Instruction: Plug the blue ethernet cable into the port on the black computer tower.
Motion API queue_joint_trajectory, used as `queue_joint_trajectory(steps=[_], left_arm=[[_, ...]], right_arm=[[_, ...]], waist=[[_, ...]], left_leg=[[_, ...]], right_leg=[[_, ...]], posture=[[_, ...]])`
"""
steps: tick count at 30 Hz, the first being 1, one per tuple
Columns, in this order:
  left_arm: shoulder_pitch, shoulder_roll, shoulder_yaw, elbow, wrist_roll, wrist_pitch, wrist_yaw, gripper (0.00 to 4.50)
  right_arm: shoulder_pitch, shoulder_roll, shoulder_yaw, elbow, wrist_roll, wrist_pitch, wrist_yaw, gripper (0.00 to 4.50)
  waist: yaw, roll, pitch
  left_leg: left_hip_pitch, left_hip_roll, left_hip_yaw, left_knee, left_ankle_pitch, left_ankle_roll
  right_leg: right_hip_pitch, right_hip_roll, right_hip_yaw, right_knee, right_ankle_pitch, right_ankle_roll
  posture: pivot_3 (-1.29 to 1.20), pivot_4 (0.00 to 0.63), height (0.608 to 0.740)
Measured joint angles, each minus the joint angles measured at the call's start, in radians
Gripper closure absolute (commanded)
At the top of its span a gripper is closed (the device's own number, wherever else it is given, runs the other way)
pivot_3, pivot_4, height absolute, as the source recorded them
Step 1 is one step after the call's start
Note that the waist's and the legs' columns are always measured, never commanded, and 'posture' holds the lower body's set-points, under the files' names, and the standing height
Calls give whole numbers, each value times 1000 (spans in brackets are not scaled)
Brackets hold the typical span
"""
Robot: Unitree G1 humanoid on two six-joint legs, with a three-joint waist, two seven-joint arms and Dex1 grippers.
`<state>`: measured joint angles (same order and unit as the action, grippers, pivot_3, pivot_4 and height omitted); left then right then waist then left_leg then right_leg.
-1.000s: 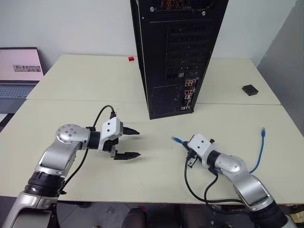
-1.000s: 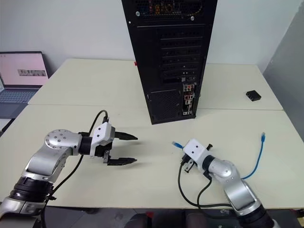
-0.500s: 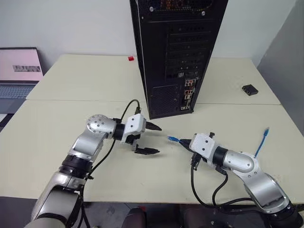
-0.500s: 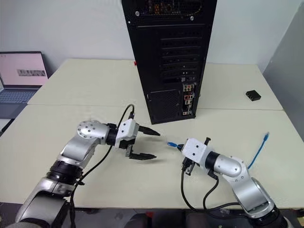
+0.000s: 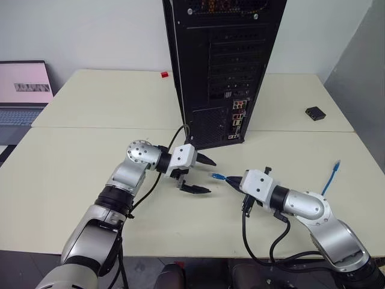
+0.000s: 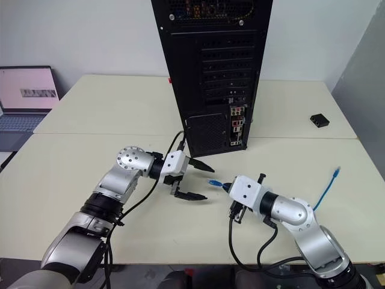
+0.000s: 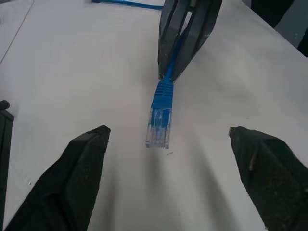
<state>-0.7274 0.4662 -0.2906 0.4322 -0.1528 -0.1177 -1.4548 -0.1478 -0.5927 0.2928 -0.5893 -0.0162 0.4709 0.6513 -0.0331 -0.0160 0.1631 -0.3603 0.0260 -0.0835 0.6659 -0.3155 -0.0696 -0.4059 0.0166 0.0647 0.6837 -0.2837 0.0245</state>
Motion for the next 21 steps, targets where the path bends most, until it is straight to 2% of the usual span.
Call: queue_joint_trajectory(steps=[11,12,14,21], left_arm=[[-9,-12,0,6,1,0,-10,3498],[-9,-12,0,6,1,1,-10,3851],[-9,-12,0,6,1,2,-9,4211],[-9,-13,0,6,1,2,-9,4211]], right_arm=[[0,-2,-16,-22,0,25,3,4500],[0,-2,-16,-24,0,27,3,4500],[0,-2,-16,-25,1,30,6,4500],[0,0,-16,-29,1,39,8,4500]], waist=[[0,0,0],[0,0,0],[0,0,0],[0,0,0]], left_leg=[[0,0,0,0,0,0],[0,0,0,0,0,0],[0,0,0,0,0,0],[0,0,0,0,0,0]], right_leg=[[0,0,0,0,0,0],[0,0,0,0,0,0],[0,0,0,0,0,0],[0,0,0,0,0,0]], posture=[[0,150,740],[0,150,740],[0,150,740],[0,150,740]])
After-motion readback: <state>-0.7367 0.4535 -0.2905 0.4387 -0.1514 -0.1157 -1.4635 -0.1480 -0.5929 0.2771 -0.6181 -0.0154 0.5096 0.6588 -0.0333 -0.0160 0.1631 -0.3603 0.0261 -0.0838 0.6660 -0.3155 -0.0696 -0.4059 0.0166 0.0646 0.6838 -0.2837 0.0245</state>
